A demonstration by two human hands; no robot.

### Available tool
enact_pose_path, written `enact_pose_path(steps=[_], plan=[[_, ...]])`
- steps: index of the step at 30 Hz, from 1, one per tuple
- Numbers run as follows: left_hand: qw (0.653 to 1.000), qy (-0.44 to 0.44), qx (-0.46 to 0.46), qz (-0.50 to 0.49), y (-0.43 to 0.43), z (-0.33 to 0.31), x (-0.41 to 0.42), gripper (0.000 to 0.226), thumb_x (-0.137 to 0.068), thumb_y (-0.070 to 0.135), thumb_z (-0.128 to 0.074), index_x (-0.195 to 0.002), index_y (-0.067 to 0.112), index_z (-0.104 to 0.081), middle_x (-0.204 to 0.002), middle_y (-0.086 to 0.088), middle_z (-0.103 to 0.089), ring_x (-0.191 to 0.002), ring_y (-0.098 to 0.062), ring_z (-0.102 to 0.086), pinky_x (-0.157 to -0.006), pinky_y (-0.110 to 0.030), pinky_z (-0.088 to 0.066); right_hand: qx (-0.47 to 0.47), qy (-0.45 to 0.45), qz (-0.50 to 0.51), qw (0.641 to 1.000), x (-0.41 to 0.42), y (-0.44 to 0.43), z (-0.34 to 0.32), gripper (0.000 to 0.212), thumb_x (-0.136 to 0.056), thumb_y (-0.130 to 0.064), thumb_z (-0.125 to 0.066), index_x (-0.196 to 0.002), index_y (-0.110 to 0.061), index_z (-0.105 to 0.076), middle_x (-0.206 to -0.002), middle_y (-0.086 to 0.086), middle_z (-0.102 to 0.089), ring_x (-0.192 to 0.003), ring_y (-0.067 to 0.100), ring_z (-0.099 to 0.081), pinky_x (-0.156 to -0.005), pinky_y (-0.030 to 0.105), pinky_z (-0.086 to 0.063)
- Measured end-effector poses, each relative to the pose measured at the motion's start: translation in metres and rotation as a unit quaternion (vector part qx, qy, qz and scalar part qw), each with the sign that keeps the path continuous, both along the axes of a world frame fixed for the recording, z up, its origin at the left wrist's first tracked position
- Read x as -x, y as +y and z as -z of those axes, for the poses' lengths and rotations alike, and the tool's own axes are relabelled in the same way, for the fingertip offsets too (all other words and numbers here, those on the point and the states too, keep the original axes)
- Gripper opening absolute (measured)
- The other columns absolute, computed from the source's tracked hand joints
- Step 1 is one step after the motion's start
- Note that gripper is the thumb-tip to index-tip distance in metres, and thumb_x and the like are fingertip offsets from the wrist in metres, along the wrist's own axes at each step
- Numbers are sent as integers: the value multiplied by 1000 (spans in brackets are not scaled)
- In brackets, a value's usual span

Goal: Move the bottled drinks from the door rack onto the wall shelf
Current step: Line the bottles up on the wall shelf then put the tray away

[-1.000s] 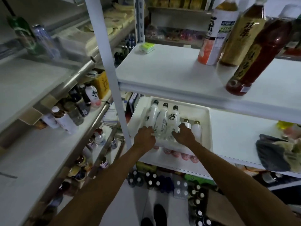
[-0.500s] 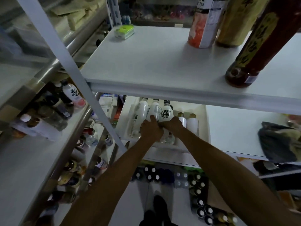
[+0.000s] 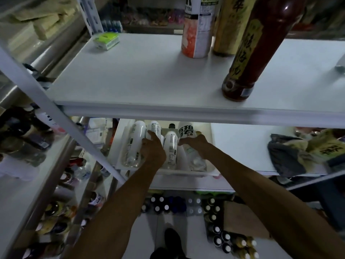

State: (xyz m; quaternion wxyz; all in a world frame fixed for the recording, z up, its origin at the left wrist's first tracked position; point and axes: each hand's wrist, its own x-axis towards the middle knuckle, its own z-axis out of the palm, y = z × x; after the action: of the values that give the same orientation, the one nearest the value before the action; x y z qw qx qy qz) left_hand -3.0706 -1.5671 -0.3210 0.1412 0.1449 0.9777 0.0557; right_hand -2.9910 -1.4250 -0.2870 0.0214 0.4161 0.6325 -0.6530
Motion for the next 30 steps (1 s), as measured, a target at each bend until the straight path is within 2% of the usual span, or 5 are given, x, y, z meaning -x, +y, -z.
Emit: enact_pose_path(steps=[2,8,20,25,30], plan=[[990,-75,-112,-44,2,-5,6,97,-90,37,-62,-150,-2,4,-139,-29,-40,-123,-40,-49,-101,-47,-44,-13,-17,-17,1000,-6,1,-3,77,-44,-26,-91,-112,-13,-58,-95,8,-70,-81,23,-69,-66,34,-58],[803,-302,-438,-268,5,-38,10,78,-81,30,-75,-141,0,-36,-133,-18,-52,-115,-36,-57,-85,-44,-52,-37,-35,-26,998,-29,-5,-18,59,-55,-21,-87,-107,-10,-61,-89,9,-68,-76,24,-68,-60,29,-54],[751,-340,-498,-271,-60,-60,-76,79,-56,25,-79,-124,-3,-49,-101,-12,-58,-86,-27,-57,-58,-27,-44,-54,-18,-19,998,-92,-65,-21,52,-52,-21,-89,-96,-3,-68,-90,15,-73,-81,28,-71,-75,43,-61],[772,-306,-489,-266,-97,-62,-118,112,-53,44,-90,-140,-1,-38,-131,-14,-56,-109,-30,-60,-90,-39,-53,-57,9,-30,998,-130,-102,-28,63,-36,-22,-87,-94,-3,-70,-91,14,-74,-83,30,-71,-75,50,-60],[809,-275,-468,-226,-127,-67,-154,105,-41,42,-89,-129,1,-50,-125,-13,-59,-108,-30,-59,-91,-40,-53,-92,32,-43,994,-162,-129,-30,70,-37,-26,-86,-101,-6,-67,-92,10,-73,-84,26,-71,-68,35,-60]])
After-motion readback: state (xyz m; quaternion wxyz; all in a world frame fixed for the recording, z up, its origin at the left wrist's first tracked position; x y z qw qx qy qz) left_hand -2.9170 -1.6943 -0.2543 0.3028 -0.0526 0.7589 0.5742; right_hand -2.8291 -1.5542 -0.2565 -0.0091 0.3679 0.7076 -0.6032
